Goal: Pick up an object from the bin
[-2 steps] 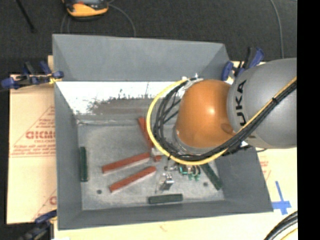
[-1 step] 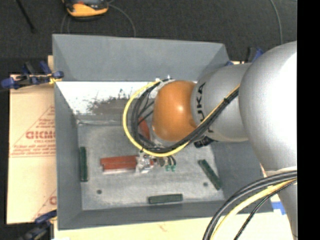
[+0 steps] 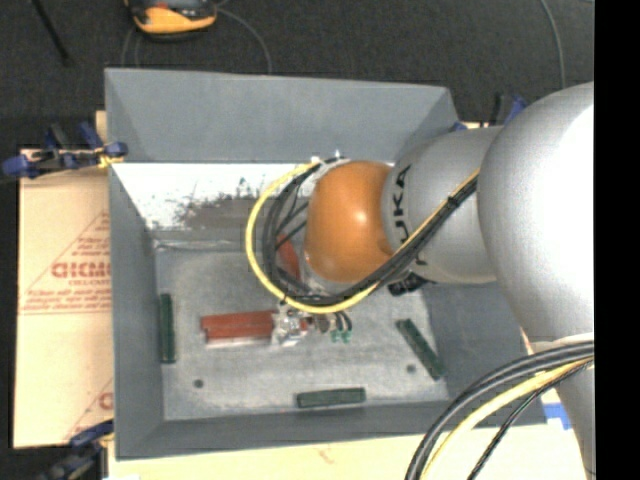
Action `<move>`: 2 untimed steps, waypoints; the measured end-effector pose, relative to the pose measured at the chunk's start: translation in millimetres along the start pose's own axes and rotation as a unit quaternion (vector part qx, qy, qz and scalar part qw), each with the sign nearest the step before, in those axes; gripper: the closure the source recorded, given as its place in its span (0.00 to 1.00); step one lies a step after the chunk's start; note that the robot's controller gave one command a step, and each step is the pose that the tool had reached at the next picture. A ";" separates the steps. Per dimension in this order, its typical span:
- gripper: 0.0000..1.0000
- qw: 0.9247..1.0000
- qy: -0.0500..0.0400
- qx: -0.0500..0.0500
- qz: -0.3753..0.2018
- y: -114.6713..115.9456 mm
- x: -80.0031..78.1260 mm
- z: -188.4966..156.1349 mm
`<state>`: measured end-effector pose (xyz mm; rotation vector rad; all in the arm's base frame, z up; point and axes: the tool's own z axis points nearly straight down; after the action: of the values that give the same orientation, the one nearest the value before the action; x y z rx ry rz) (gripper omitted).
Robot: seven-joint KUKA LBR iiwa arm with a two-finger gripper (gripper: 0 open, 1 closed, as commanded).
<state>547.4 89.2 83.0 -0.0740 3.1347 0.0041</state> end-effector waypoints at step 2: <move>0.00 0.999 0.000 0.001 -0.044 40.9 -47.3 3.6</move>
Offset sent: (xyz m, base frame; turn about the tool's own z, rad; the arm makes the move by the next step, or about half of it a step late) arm 0.0450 0.0465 -0.0130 -0.0942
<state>592.7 132.2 79.8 -0.2113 3.1287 0.0011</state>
